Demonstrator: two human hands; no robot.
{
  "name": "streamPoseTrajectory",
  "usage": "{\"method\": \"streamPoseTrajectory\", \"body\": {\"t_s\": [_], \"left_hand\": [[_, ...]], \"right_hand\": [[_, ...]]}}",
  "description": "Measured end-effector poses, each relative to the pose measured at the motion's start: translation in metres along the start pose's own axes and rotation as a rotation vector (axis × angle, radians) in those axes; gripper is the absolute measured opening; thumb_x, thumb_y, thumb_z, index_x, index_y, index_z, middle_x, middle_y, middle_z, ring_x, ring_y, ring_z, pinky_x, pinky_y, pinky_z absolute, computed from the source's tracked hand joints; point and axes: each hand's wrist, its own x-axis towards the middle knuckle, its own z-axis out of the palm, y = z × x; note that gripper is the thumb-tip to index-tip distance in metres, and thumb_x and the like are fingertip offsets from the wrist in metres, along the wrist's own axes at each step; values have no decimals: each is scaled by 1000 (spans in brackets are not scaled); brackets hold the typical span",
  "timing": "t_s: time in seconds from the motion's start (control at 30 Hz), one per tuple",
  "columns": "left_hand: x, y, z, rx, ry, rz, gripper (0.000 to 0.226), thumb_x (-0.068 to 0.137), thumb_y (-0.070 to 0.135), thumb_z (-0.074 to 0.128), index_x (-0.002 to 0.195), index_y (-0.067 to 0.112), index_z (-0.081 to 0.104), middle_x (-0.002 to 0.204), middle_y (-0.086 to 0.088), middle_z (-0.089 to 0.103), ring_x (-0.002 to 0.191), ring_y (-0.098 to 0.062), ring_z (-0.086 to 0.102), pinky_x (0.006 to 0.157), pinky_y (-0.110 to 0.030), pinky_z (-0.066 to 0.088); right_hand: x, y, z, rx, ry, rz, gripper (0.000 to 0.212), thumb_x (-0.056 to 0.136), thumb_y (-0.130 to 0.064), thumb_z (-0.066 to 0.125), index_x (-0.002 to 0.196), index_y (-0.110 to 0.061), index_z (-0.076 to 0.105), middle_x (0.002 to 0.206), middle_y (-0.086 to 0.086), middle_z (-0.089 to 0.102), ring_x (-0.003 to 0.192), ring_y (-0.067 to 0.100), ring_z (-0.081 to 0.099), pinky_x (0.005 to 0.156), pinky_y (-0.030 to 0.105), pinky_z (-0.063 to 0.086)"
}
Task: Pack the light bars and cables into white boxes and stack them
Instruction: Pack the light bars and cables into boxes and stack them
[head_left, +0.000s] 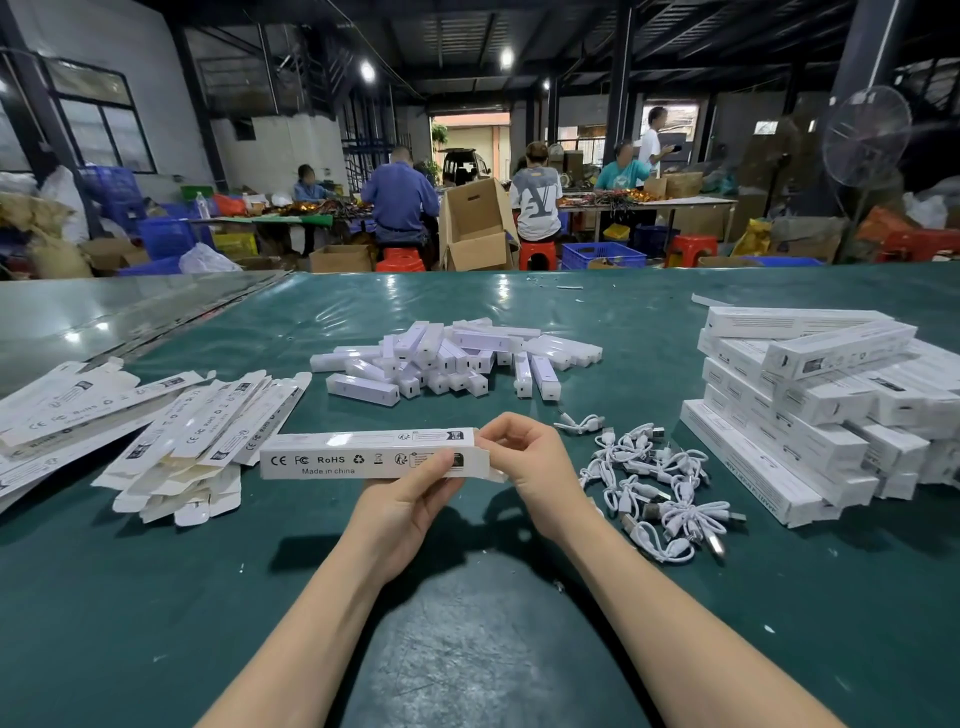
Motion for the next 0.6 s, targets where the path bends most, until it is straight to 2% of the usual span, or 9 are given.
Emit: {"method": "streamPoseTrajectory", "body": {"t_s": [0.1,0.2,0.27,0.33,0.4,0.5,0.53,0.6], "left_hand": [[-1,0,1,16,6,-45,30,68,10,61,96,2,65,89,-7,74,81,-13,70,68,-21,57],[0,4,1,9,86,-75,26,64,11,63,90,8,67,76,1,72,63,-5,65,52,-15,50],[1,6,0,-10,143,-79,26,63,11,64,89,8,66,71,1,68,54,-2,56,45,-11,43],[1,9,1,-42,138,-91,28,65,10,62,92,5,64,78,-3,64,50,-2,52,43,-11,42],[1,11,3,-94,115,-117,29,67,16,61,95,6,61,83,-4,65,52,-4,55,44,-13,45],[1,16,6,-191,208,-156,26,78,35,60,86,11,59,72,-3,67,56,-10,60,45,-15,49],[2,16,7,-194,255,-156,26,83,38,59,85,12,59,69,-3,67,55,-11,62,45,-16,50],[4,16,8,-163,311,-129,19,89,29,57,84,11,58,60,-3,68,51,-11,65,47,-18,53]], "right_hand": [[-1,0,1,32,-47,32,24,81,2,64,64,-15,62,64,-2,62,60,7,54,61,17,43],[-2,-1,0,106,-123,78,21,87,0,55,80,-14,68,75,-2,67,71,10,60,69,21,49],[-4,-1,2,137,-168,110,22,87,3,53,88,-13,69,76,-3,67,70,7,61,68,20,52],[-4,1,4,81,-131,89,18,83,8,58,93,-3,68,73,2,62,65,7,57,70,20,52],[-4,3,5,28,-63,41,14,79,9,63,92,6,67,68,4,59,60,5,53,69,18,51],[-2,4,4,-12,-6,0,9,75,9,67,84,5,67,55,-8,59,53,0,50,62,12,45],[-2,4,4,-22,2,-9,8,75,9,68,81,4,67,52,-12,59,51,-2,50,60,10,44],[-2,3,4,-58,20,-35,15,74,10,68,76,-4,65,56,-13,61,52,-4,52,58,9,43]]}}
